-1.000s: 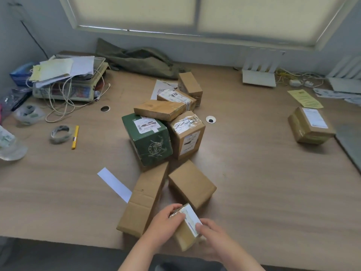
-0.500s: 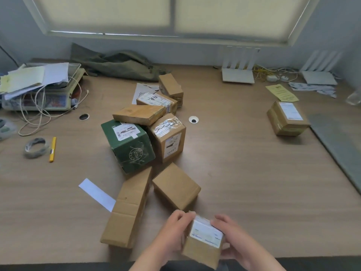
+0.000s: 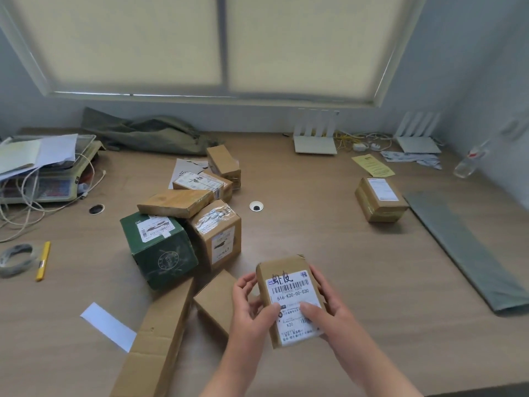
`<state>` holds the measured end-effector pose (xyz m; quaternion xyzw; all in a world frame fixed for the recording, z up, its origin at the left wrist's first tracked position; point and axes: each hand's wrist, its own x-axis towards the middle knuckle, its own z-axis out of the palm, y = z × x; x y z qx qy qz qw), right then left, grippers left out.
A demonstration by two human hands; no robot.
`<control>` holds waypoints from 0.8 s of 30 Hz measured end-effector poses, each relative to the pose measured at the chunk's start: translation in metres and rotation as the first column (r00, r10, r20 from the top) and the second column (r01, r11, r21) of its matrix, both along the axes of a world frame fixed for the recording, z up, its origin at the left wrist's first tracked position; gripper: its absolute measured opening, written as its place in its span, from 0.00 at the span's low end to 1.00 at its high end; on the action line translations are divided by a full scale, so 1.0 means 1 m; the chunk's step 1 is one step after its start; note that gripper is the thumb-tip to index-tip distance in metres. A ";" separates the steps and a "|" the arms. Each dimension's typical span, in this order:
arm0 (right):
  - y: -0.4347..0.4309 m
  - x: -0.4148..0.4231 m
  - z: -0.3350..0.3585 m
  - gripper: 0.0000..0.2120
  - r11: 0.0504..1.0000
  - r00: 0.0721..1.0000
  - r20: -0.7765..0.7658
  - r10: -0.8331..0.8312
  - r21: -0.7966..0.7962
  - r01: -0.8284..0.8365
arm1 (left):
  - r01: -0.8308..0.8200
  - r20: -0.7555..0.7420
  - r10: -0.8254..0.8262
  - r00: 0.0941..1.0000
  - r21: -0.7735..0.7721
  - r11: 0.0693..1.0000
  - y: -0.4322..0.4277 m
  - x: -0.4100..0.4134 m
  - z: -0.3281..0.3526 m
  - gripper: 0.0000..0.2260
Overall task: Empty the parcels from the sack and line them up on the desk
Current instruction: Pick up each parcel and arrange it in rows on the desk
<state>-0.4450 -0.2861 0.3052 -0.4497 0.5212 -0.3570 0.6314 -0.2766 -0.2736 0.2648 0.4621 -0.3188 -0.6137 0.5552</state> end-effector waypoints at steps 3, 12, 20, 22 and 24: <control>-0.002 0.004 0.008 0.32 0.999 0.998 0.053 0.017 -0.036 -0.015 | -0.038 -0.020 0.037 0.999 -0.034 0.999 -0.005 0.003 0.015 0.35; -0.001 0.011 0.009 0.32 0.991 0.995 0.093 -0.029 -0.125 0.041 | -0.013 -0.012 0.012 1.000 -0.080 0.997 -0.006 0.007 0.024 0.27; -0.019 -0.018 -0.004 0.24 0.984 0.981 0.161 -0.103 -0.129 0.125 | 0.096 0.161 -0.076 0.984 -0.121 0.988 -0.018 -0.007 0.015 0.39; -0.027 -0.036 -0.005 0.26 0.986 0.982 0.166 -0.092 -0.124 0.113 | 0.105 0.170 -0.084 0.982 -0.120 0.987 -0.028 -0.023 0.018 0.41; -0.036 -0.059 -0.006 0.31 0.989 0.986 0.160 -0.056 -0.123 0.076 | 0.133 0.153 -0.115 0.982 -0.114 0.985 -0.038 -0.045 0.020 0.41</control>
